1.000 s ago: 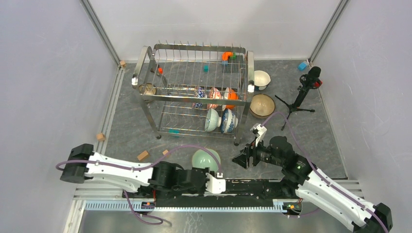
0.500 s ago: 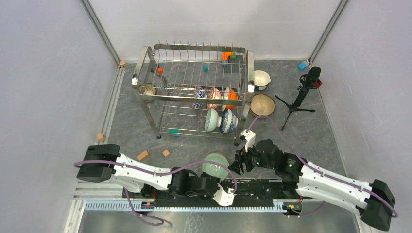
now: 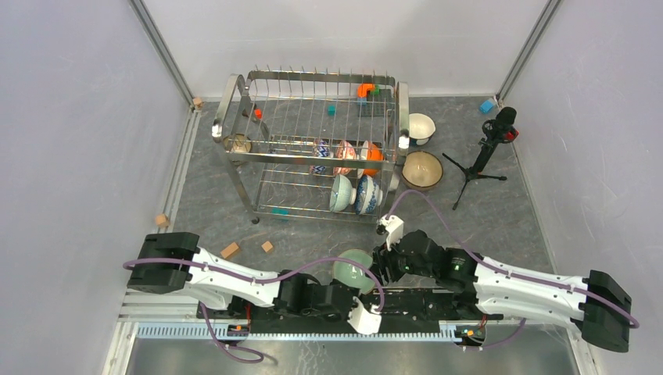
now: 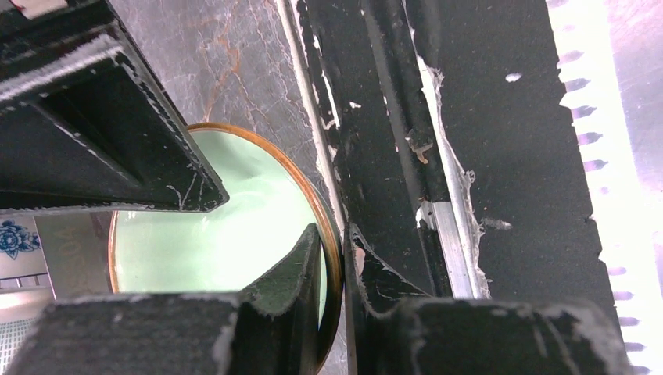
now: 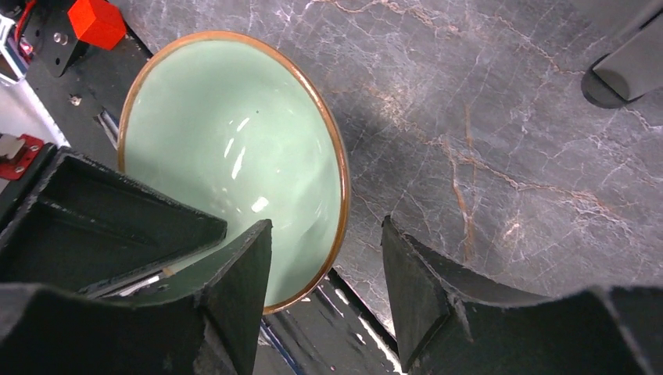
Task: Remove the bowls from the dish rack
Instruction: Place the bowl at the center of the board.
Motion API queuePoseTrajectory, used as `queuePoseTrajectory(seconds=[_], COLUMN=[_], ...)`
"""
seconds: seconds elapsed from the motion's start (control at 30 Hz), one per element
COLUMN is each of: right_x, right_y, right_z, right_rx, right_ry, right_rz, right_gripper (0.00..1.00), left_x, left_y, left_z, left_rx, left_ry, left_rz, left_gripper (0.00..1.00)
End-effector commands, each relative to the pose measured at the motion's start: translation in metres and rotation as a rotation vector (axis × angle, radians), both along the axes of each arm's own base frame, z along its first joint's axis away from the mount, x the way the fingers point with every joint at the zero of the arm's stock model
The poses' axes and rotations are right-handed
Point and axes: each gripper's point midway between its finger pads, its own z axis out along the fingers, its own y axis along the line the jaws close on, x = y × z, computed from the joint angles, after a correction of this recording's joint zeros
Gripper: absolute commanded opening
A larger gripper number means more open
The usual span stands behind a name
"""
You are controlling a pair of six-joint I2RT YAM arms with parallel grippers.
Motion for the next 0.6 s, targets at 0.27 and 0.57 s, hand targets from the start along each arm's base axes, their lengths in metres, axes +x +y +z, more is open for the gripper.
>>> queuePoseTrajectory(seconds=[0.27,0.57], right_x=[0.0083,0.007], right_y=[0.0163,0.0186], right_z=[0.0125,0.0121], right_rx=[0.035,0.02], right_ry=[-0.015,-0.011], right_rz=[-0.047,-0.049], right_gripper=[0.48,0.31], left_x=[-0.004,-0.0042], left_y=[-0.0317,-0.0312], left_z=[0.0418,0.0379], left_rx=[-0.176,-0.172], left_ry=[0.01,0.04], left_rz=[-0.002,0.034], left_gripper=[0.02,0.02])
